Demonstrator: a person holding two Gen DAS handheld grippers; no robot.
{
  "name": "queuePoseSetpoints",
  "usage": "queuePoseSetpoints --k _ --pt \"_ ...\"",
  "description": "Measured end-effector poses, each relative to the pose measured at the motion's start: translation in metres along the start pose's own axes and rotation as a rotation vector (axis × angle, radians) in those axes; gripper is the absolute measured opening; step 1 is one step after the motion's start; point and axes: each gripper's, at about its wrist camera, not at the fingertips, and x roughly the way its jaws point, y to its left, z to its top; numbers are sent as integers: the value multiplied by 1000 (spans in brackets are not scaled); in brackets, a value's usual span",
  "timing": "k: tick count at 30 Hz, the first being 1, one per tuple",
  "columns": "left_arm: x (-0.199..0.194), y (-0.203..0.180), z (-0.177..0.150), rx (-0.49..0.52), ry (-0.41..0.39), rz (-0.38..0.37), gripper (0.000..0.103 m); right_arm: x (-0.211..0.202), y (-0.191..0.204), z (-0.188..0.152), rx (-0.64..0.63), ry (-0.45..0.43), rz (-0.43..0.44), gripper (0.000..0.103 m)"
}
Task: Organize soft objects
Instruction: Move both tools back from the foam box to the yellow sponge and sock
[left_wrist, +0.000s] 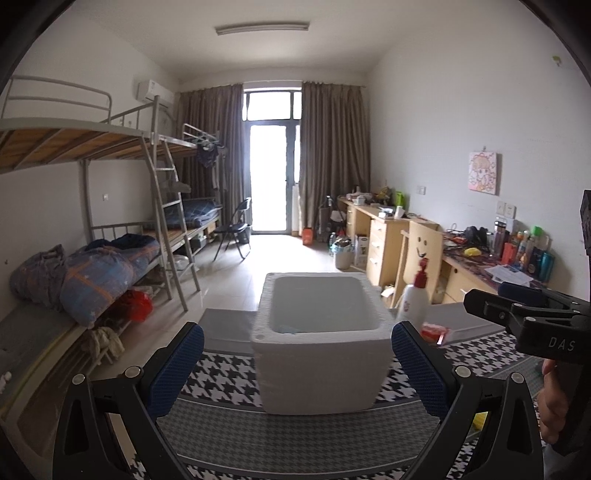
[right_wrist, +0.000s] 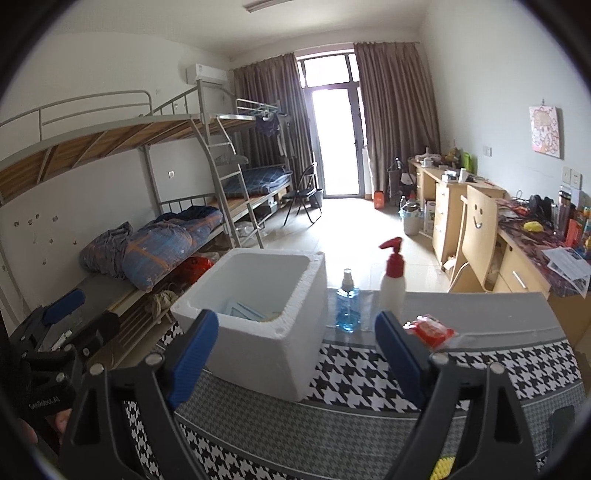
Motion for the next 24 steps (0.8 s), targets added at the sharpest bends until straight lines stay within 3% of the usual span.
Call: queuePoseSetpoints --k 24 --pt "-23 -72 -21 68 14 -227 102 -74 -41 -42 25 -98 -140 90"
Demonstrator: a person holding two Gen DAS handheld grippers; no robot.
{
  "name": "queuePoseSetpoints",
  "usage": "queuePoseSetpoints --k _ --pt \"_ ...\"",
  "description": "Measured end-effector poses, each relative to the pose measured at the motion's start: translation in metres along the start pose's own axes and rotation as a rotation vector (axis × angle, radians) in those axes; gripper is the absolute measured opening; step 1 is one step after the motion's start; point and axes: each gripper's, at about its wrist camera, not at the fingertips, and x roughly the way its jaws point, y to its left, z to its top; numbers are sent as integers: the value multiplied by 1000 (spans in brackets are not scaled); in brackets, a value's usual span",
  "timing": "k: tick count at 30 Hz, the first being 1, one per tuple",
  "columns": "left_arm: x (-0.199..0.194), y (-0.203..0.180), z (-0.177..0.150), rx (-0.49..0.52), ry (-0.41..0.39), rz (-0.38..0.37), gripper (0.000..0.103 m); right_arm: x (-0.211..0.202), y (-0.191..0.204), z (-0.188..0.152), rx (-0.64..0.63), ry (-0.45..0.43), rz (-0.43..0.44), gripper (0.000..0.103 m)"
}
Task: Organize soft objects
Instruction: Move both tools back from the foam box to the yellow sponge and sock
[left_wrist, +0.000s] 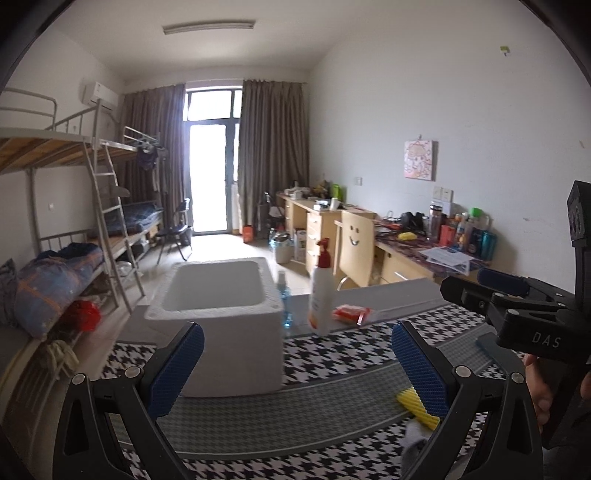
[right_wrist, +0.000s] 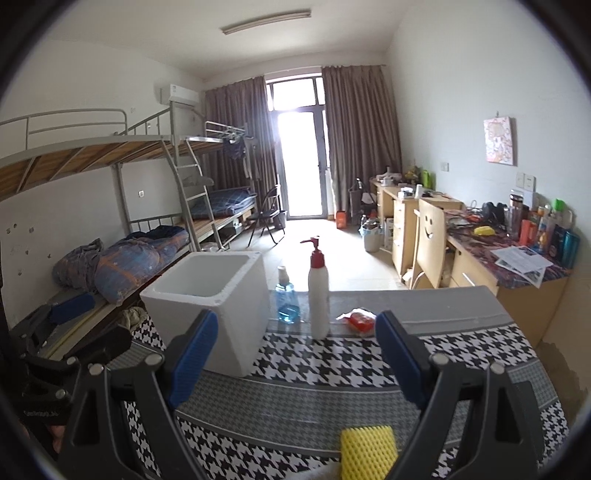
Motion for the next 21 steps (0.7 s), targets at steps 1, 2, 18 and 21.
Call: queuePoseSetpoints --k 1,2,18,21 --pt "0 -3 -1 3 2 -6 102 -3 -3 -1 5 -1 -5 90" --pt "0 -6 -2 4 1 -11 102 -4 -5 -2 8 -1 -10 90" --pt "2 -40 -18 23 27 -105 102 -32 -29 -20 38 -31 -99 90" --pt "4 -46 -21 34 34 -117 102 -36 -33 -25 37 -29 -112 90"
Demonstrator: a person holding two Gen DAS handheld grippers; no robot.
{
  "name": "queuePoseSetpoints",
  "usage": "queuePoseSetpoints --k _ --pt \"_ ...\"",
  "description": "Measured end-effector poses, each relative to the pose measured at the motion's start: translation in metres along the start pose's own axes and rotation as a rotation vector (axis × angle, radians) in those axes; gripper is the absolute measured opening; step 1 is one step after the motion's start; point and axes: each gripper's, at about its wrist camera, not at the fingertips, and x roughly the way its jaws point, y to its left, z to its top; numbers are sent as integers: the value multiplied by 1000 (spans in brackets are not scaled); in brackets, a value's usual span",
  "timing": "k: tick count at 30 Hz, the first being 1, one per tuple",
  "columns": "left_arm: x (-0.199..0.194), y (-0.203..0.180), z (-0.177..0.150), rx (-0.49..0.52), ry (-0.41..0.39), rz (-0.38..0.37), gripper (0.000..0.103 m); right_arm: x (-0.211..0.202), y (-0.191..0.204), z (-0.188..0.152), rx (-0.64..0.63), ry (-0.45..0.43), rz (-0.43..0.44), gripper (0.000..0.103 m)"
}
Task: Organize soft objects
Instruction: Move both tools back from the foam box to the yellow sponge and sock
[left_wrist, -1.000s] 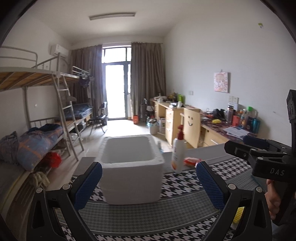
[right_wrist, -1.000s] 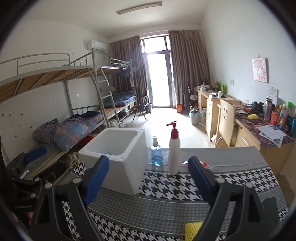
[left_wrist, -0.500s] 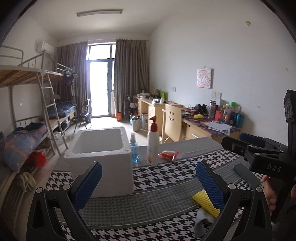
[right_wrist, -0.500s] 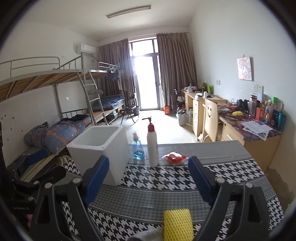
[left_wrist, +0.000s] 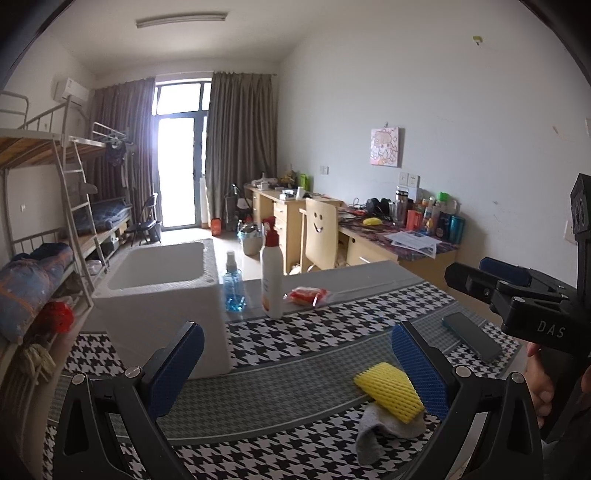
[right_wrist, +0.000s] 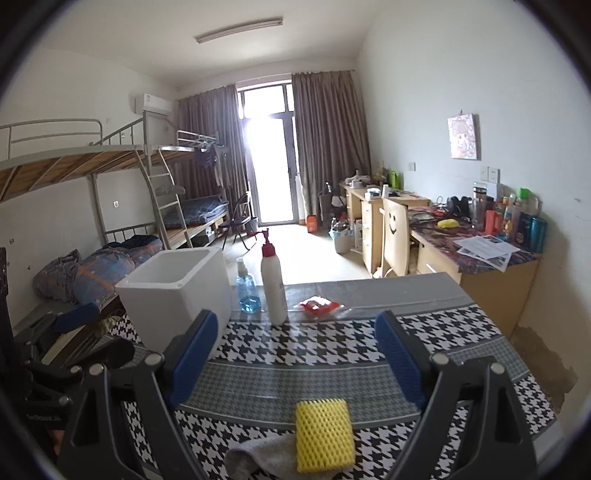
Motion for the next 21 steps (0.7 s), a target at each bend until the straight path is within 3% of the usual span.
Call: queuePoseSetpoints --k 13,21 --pt "18 -20 -25 20 74 -86 102 -8 -18 -26 11 19 -68 90" --pt "29 -29 -34 30 118 -100 102 -9 -30 -41 40 54 -82 90"
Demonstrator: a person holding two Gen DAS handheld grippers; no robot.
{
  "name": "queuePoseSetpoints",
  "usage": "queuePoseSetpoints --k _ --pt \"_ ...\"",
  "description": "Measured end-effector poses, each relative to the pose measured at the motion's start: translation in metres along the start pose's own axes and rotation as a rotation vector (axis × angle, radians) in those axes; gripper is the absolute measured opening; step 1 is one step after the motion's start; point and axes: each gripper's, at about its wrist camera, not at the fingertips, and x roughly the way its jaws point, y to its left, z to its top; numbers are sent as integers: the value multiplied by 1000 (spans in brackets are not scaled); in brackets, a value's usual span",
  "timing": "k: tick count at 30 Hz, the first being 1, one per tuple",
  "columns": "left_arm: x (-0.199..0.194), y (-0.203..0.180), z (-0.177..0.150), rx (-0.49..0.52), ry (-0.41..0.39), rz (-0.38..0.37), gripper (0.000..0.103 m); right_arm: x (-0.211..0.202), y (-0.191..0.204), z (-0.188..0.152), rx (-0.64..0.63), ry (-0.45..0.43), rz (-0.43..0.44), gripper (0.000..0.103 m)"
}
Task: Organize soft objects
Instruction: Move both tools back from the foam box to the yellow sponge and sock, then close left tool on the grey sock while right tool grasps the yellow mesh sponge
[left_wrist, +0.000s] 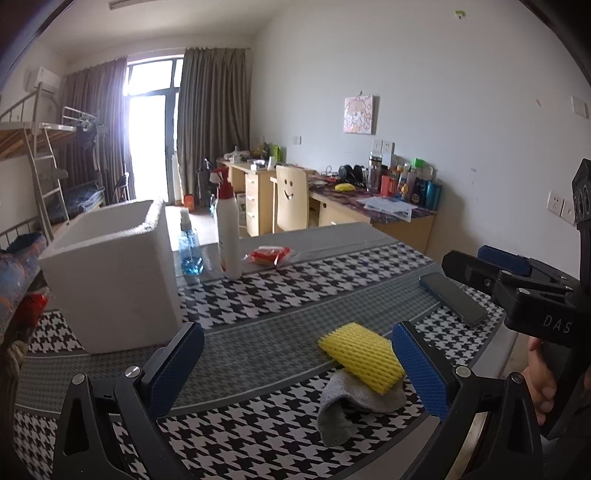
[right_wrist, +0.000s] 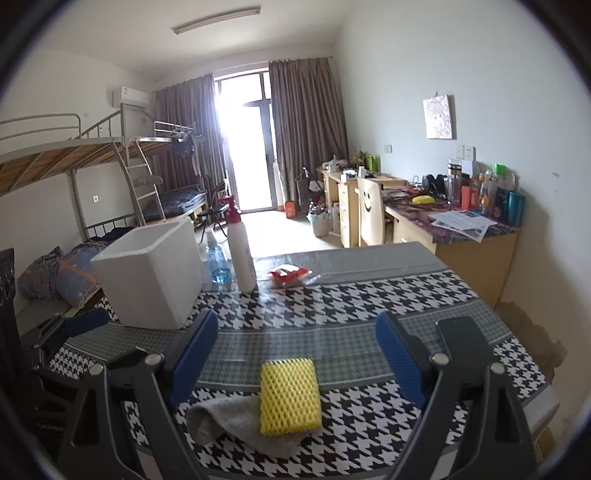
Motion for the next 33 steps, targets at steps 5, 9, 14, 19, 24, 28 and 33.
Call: queuePoseSetpoints --k 5,9,14,19,24,28,33 --pt "11 -3 -8 -4 41 -10 102 4 -7 -7 18 37 -4 90" --pt "20 -1 -15 -20 67 -5 102 12 -10 -16 17 70 -13 90" --pt "29 -2 -20 -26 96 -12 102 20 -12 -26 13 106 -13 90" --pt "35 -4 -25 -24 118 -14 102 27 -15 -34 20 148 -4 90" --pt "45 0 -30 -36 146 -16 102 36 -18 -43 39 183 1 90" --pt "51 1 -35 -41 168 -25 102 39 -22 -47 50 202 3 90" --pt "55 0 -39 -39 182 -34 101 39 -22 -51 44 212 10 90"
